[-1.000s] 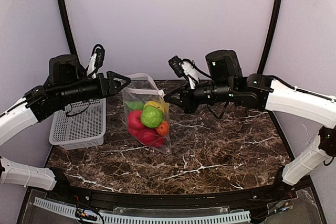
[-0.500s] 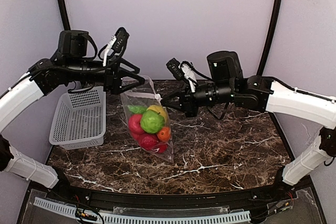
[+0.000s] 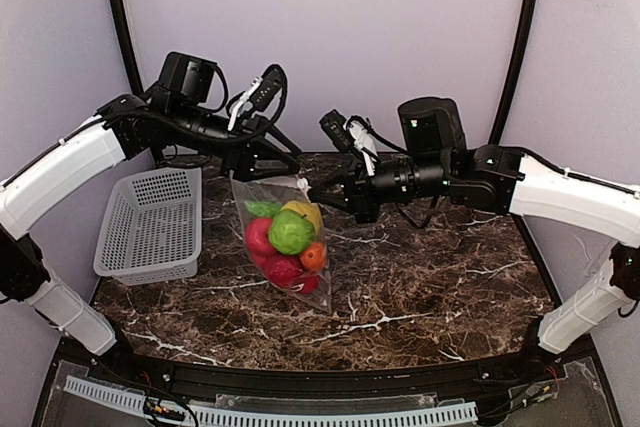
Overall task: Place the food in the zip-top bag and seal the zipper
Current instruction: Zip the zipper of the food storage bag.
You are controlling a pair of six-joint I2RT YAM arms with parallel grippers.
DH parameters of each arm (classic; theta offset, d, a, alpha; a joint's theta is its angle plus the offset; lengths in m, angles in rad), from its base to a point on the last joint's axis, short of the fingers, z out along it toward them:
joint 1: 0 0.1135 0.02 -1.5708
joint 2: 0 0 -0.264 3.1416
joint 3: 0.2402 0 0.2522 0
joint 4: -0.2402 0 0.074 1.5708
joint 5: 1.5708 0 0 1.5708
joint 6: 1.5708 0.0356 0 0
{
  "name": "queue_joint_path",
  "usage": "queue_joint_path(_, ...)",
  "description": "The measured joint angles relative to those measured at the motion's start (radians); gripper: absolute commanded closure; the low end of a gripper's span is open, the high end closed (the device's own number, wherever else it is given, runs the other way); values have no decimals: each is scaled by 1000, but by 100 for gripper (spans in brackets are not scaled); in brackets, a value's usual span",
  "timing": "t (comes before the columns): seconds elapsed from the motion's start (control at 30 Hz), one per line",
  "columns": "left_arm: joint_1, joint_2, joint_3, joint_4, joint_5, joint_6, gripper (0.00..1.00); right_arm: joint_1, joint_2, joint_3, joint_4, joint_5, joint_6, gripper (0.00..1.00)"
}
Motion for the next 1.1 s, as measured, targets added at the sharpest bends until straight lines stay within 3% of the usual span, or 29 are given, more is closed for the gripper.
queue_joint_path(0.5,-13,98,20,-113,57,68,65,0,0,0,-1,-7,16,100)
queue_joint_path(0.63,-13,98,21,-127,55,79,75,0,0,0,-1,-7,17,100)
queue_joint_path(0.73,-13,98,24,-144,56,88,88,0,0,0,-4,2,18,100)
queue_joint_path(0.93,-15,98,31,-162,50,93,98,0,0,0,-8,29,27,100)
queue_joint_path(1.1,-16,98,32,-162,30,93,99,0,0,0,-11,55,45,100)
